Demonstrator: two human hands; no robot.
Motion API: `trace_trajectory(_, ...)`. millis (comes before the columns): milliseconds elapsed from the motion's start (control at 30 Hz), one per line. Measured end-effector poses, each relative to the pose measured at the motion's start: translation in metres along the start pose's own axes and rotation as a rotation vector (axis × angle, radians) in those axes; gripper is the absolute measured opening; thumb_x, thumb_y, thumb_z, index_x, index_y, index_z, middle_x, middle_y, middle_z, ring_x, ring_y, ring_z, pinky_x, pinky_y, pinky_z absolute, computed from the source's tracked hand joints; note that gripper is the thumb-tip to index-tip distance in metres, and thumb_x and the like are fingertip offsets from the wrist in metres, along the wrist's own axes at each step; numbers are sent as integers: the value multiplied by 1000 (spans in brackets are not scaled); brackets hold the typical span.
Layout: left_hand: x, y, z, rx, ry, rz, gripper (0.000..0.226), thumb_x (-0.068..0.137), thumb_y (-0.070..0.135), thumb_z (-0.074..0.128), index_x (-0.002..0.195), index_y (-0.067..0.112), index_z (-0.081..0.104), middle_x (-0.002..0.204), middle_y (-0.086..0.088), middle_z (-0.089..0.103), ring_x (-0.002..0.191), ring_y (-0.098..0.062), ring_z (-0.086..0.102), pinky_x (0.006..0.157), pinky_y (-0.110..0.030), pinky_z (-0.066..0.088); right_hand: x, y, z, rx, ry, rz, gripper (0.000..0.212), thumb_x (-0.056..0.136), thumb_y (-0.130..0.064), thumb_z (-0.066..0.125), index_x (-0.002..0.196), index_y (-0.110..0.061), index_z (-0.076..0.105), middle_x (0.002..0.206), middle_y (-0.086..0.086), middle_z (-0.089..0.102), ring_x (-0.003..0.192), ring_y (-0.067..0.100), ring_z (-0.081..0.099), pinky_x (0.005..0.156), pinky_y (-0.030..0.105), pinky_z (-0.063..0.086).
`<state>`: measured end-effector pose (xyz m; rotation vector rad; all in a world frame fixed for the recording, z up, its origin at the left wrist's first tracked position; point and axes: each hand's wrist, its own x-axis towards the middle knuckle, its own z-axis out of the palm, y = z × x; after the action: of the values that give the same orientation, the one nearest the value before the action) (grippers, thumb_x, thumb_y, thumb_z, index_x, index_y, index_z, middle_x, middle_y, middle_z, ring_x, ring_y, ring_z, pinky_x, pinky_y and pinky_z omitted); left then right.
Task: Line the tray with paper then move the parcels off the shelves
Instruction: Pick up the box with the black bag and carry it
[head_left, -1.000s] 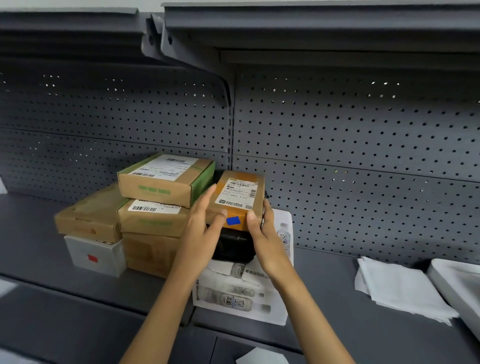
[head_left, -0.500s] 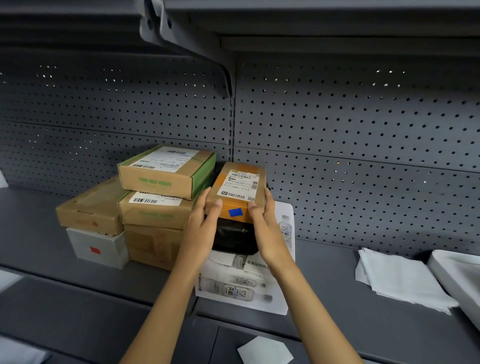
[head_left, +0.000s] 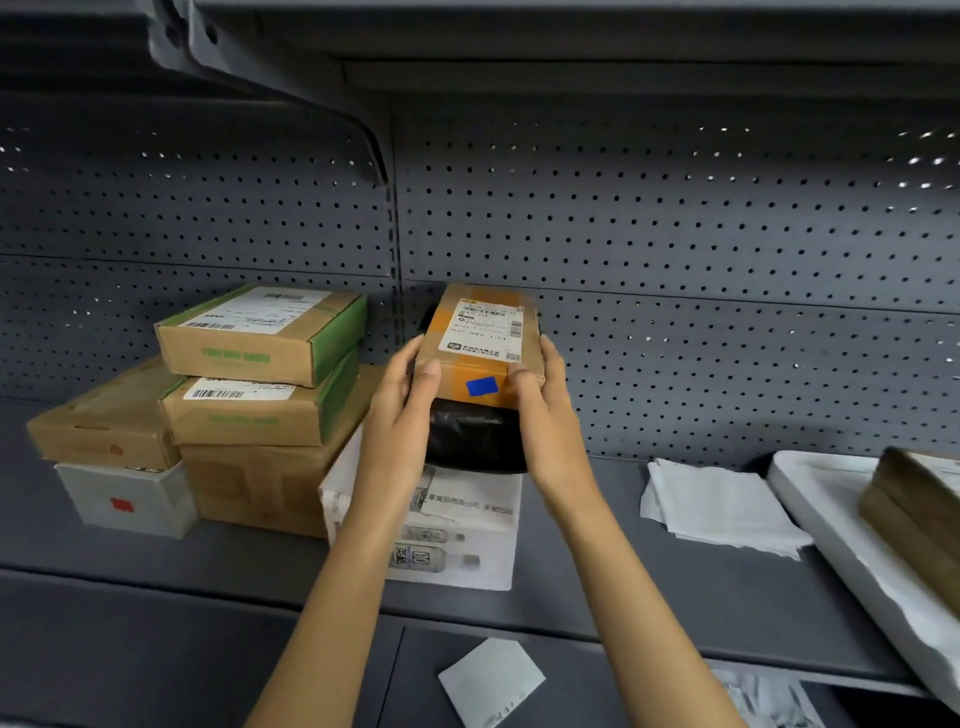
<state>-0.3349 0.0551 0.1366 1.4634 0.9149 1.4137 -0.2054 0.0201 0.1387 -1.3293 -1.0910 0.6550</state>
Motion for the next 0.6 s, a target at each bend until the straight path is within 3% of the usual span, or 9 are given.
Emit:
trace_trajectory(100, -16, 11, 31, -34, -67, 15, 36, 104, 34, 47, 140, 32, 51, 130, 7, 66, 120, -9, 62, 107, -38, 48, -12, -6, -37, -25, 79, -19, 54, 106, -38, 39, 157, -41, 22, 112, -27, 60, 114, 1, 57, 92, 20, 38)
trace_trajectory(167, -30, 18, 51, -69, -109, 17, 37, 104, 33, 48, 141, 29, 52, 130, 8, 67, 120, -8, 63, 108, -38, 48, -23, -7, -63, -27, 124, -21, 55, 106, -40, 39, 158, -42, 23, 122, -21, 57, 126, 10, 51, 98, 28, 36)
trace_trajectory(367, -84, 45, 128, -163, -238, 25, 38, 103, 34, 50, 141, 30, 53, 132, 10, 66, 123, -8, 61, 111, -42, 44, -61, -19, -160, -73, 291, -24, 54, 103, -47, 42, 156, -41, 30, 117, -24, 56, 125, 11, 49, 100, 29, 37)
trace_trajectory(500, -124, 69, 182, -235, -296, 45, 38, 104, 29, 49, 142, 28, 54, 132, 12, 66, 122, -2, 61, 111, -37, 44, -92, -33, -228, -100, 378, -27, 51, 104, -48, 42, 154, -37, 36, 114, -26, 56, 111, 0, 54, 85, 13, 37)
trace_trajectory(600, -161, 87, 230, -272, -366, 56, 39, 103, 29, 51, 142, 29, 54, 133, 14, 65, 125, -1, 59, 112, -35, 43, -125, -38, -286, -120, 463, -28, 52, 104, -51, 39, 154, -40, 35, 120, -23, 57, 122, 6, 52, 93, 21, 38)
